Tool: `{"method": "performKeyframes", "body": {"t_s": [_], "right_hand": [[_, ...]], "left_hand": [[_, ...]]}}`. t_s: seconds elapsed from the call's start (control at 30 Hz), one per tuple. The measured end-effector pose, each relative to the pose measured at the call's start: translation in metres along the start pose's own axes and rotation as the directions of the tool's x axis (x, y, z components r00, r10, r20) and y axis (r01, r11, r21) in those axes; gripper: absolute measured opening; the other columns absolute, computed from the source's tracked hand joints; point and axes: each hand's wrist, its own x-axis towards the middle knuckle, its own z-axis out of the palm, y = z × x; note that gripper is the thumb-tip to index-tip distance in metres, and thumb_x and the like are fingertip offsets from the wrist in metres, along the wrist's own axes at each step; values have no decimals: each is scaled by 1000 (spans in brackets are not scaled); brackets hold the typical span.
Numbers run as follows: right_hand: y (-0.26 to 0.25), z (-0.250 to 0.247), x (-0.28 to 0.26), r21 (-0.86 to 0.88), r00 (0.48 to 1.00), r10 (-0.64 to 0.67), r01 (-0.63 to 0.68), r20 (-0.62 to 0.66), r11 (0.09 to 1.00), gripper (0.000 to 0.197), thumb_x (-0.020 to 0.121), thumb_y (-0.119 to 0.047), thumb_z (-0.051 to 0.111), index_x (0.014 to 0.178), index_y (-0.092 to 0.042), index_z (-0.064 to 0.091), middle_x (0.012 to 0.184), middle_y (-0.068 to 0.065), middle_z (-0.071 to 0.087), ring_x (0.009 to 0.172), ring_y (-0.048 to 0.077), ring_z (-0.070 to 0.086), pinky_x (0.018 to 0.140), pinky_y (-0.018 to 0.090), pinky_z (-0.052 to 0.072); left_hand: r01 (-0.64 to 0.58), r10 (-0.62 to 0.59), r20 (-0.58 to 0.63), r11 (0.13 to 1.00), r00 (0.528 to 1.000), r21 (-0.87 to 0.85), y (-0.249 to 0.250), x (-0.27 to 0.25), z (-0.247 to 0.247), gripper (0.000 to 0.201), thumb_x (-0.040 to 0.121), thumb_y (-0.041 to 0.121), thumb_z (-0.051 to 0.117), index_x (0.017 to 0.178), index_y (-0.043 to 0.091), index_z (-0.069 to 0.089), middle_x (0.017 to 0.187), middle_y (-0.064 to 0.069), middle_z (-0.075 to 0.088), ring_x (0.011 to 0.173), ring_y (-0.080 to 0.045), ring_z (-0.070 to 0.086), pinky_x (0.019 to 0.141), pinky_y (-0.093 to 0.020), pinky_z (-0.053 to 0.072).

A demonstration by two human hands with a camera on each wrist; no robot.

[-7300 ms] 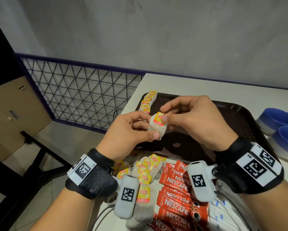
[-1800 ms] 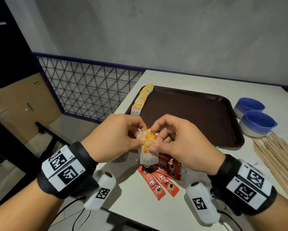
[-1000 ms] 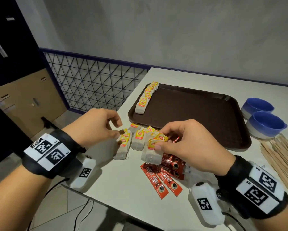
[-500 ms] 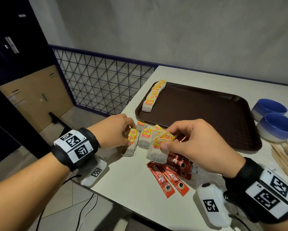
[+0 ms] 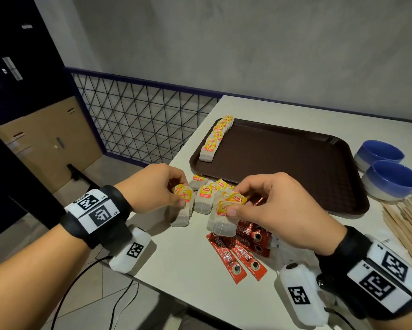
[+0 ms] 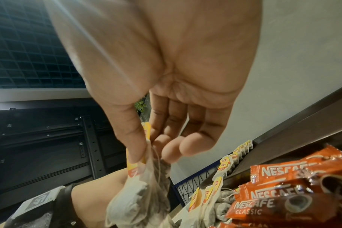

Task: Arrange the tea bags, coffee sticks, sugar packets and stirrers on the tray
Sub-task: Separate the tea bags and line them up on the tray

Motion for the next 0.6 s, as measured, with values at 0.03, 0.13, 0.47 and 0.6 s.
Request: {"method": "performKeyframes", "body": {"t_s": [0.03, 0.13, 0.47, 0.6], "right_hand": [[-1, 0, 0, 4, 1000, -4, 4, 10, 1000, 16, 79, -37, 88, 87, -29, 77, 84, -12, 76, 75, 8, 70, 69, 27, 59], [-5, -2, 0, 5, 996, -19, 18, 87, 1000, 14, 78, -36, 89, 87, -29, 79, 83, -11, 76, 74, 11, 70, 70, 31, 60], [-13, -6, 9, -9, 996, -89, 90, 21, 996, 17, 71, -33, 92, 84, -29, 81, 112, -23, 67, 102, -1, 64, 92, 31, 53], [-8, -12, 7, 42, 997, -71, 70, 16, 997, 20, 73, -34, 92, 90, -28, 82, 97, -11, 77, 91, 9, 72, 87, 44, 58]], "left_hand": [[-6, 6, -8, 1000, 1000, -23, 1, -3, -2, 22, 78, 30, 87, 88, 31, 68, 76, 14, 69, 69, -4, 61, 67, -21, 45], [-34, 25, -60, 987, 998, -157, 7, -10, -6, 25, 77, 26, 90, 87, 32, 67, 76, 15, 71, 67, -5, 63, 73, -30, 52], [-264, 191, -191, 811, 963, -522, 59, -25, 2, 29, 81, -2, 81, 94, 19, 66, 80, -12, 68, 63, -16, 58, 66, -35, 55], [-241, 179, -161, 744, 971, -623, 61, -22, 0, 32, 81, -10, 79, 96, 13, 63, 80, -17, 73, 64, -23, 60, 68, -49, 58]]}}
